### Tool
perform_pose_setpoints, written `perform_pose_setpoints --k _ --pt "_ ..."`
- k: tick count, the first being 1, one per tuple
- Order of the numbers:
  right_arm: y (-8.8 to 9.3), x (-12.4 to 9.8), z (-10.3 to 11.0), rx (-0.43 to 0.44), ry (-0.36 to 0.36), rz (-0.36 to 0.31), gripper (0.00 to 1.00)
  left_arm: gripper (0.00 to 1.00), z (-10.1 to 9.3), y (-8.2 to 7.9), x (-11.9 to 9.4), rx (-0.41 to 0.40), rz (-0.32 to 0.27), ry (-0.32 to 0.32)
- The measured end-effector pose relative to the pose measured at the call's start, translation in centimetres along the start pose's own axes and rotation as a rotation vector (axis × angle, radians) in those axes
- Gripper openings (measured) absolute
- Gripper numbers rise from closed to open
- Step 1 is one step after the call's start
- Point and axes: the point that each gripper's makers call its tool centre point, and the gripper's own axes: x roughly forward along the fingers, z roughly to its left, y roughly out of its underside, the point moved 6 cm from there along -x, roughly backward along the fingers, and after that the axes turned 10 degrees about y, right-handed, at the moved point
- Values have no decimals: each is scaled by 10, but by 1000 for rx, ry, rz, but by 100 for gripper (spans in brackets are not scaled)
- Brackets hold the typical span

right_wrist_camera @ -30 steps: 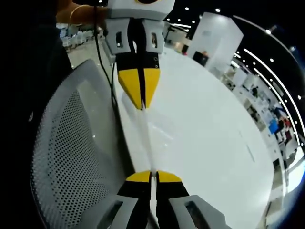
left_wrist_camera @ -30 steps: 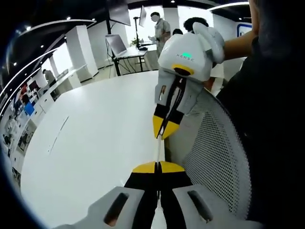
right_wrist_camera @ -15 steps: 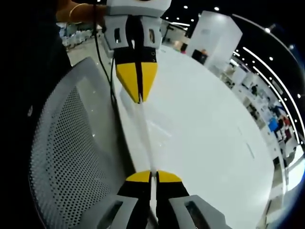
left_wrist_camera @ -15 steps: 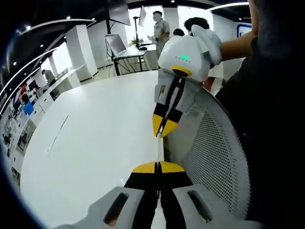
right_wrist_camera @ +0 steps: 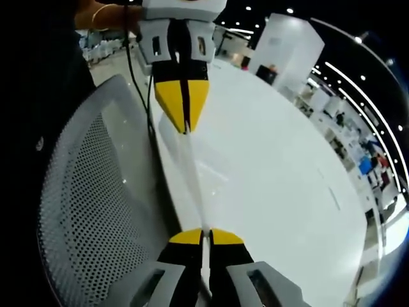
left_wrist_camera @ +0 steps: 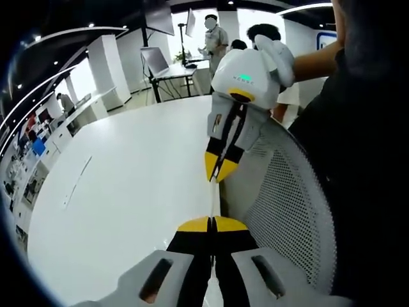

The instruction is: Open the resealable bag by pulling the two sides of the seal apart until the entire bag opening is separated and visibly accessible.

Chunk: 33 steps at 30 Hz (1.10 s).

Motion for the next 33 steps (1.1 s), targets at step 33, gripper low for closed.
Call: perform_pose_setpoints --k 33 --pt "0 -4 -7 156 31 -18 2 0 5 4 -3 -37 -2 -19"
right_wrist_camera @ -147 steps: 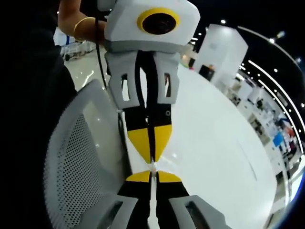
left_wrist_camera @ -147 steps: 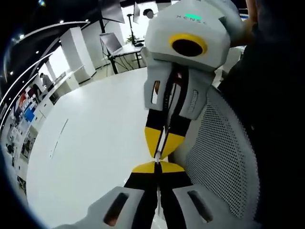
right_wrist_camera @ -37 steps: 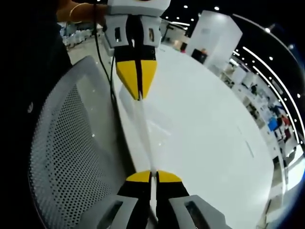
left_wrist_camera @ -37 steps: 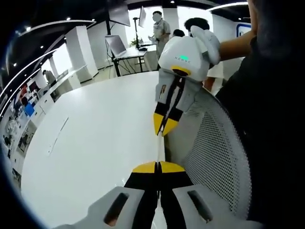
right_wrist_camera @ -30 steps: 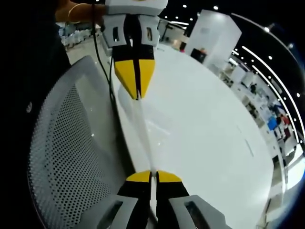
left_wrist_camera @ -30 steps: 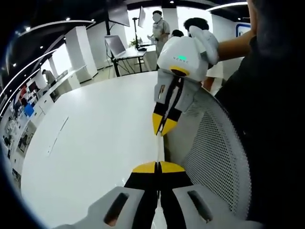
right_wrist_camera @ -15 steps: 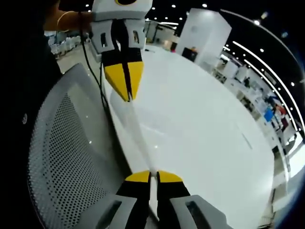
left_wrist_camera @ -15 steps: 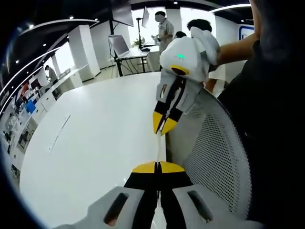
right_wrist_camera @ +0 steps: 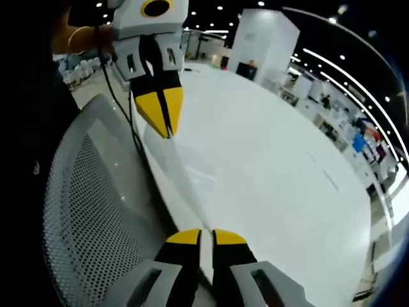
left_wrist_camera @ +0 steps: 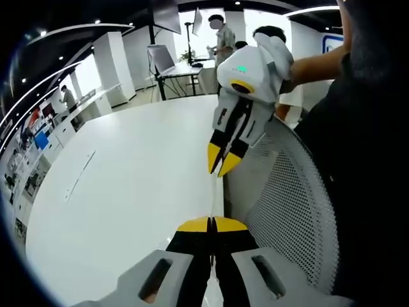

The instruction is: Open the resealable bag by pulling the two sides of the seal apart until the entire bag opening is separated and visibly accessible.

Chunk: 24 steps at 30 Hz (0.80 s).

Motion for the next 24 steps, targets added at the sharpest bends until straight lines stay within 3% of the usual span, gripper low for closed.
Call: perform_pose_setpoints --k 10,15,24 --pt "-12 3 3 -82 -19 -40 0 0 -1 2 1 -3 12 7" --pt "-13 3 4 -72 -26 -46 0 0 1 3 -1 -11 9 0" --pt "-33 0 10 -76 -24 -124 0 0 3 2 0 -28 -1 -6"
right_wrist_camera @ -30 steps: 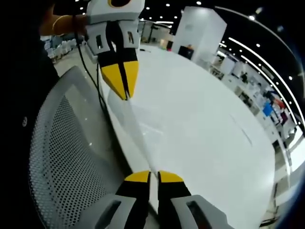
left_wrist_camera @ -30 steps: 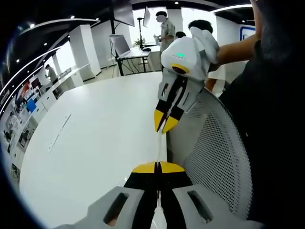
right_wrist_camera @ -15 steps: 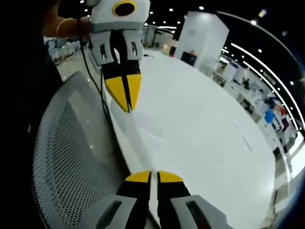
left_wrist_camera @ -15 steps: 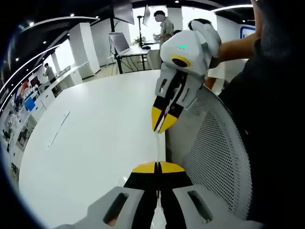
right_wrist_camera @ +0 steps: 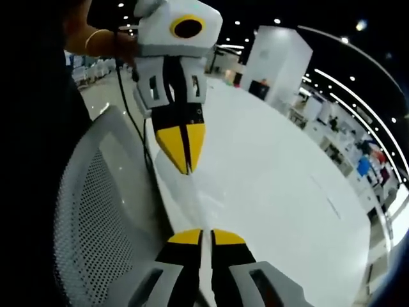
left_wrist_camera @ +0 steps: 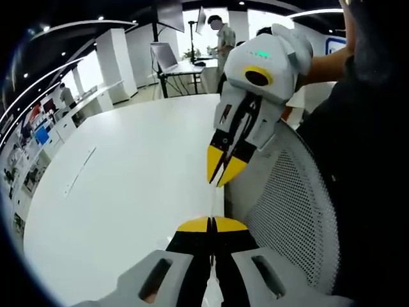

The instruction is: Open the resealable bag by pulling the two sides of the seal apart until the entire bag opening is separated and visibly accessible.

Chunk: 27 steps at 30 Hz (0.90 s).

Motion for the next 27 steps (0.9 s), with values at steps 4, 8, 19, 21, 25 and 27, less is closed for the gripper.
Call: perform_pose_setpoints --k 4,8,19,21,25,27 --pt "-4 -1 0 3 -1 -12 0 0 1 2 -1 -9 -1 -1" --pt "-3 0 -1 3 -1 -7 0 0 1 2 -2 -7 -1 -1" --pt "-3 2 1 -8 -9 0 1 0 -3 3 -3 11 5 9" --pt "-3 2 1 -8 -10 0 1 0 -3 3 -3 13 6 10" --pt "-2 2 2 -9 -15 6 1 0 -3 3 -3 9 6 9" --pt "-1 3 2 -8 -18 8 1 0 -2 2 -4 7 0 6"
